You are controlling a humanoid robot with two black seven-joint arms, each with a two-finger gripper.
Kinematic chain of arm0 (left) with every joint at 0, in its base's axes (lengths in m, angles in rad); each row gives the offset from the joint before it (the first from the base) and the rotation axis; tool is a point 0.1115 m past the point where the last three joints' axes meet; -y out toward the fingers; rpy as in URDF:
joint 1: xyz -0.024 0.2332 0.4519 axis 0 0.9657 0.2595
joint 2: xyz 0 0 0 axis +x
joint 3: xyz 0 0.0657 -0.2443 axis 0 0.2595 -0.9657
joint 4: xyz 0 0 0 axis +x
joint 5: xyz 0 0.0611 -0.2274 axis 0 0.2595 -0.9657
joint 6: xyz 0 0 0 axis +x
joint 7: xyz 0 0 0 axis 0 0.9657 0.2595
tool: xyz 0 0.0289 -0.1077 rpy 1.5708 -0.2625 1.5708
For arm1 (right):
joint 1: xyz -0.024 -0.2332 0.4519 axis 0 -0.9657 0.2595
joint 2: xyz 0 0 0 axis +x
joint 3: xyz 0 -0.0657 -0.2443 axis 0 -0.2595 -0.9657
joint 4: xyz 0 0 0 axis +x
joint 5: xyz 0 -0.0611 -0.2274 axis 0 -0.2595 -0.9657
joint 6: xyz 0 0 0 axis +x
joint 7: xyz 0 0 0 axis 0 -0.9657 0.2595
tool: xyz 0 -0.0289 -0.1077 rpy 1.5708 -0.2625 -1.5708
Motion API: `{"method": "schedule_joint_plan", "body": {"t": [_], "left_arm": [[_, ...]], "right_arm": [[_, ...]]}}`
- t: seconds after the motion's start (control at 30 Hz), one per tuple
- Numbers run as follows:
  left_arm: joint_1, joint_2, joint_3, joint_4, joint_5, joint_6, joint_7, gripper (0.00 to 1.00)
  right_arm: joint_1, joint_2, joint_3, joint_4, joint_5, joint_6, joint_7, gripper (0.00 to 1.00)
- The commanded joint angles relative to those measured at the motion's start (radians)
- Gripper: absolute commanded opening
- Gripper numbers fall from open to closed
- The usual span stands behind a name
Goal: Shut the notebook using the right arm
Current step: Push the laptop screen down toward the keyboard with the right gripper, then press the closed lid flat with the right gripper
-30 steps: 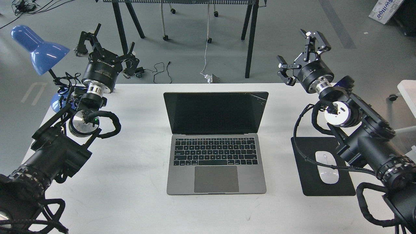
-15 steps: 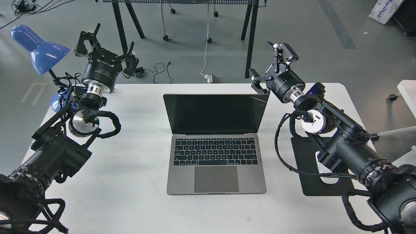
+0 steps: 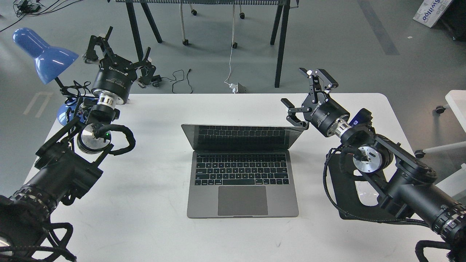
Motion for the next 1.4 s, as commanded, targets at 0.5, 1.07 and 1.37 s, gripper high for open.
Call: {"method": "schedule_joint_plan", "body": {"t": [0.5, 1.07, 1.37], "left_arm": [[0.003, 0.000, 0.000, -0.003, 0.000, -0.001, -0.002, 1.00], [0.005, 0.000, 0.000, -0.005, 0.000, -0.001, -0.002, 1.00], [0.006, 0.000, 0.000, -0.006, -0.002, -0.001, -0.002, 1.00]], "right_arm": [[-0.112, -0.096, -0.191, 0.130, -0.032, 0.003, 0.011, 1.00], [-0.185, -0.102, -0.270, 0.125, -0.121, -0.001, 0.014, 1.00], [-0.204, -0.102, -0.270, 0.107, -0.163, -0.005, 0.012, 1.00]]}}
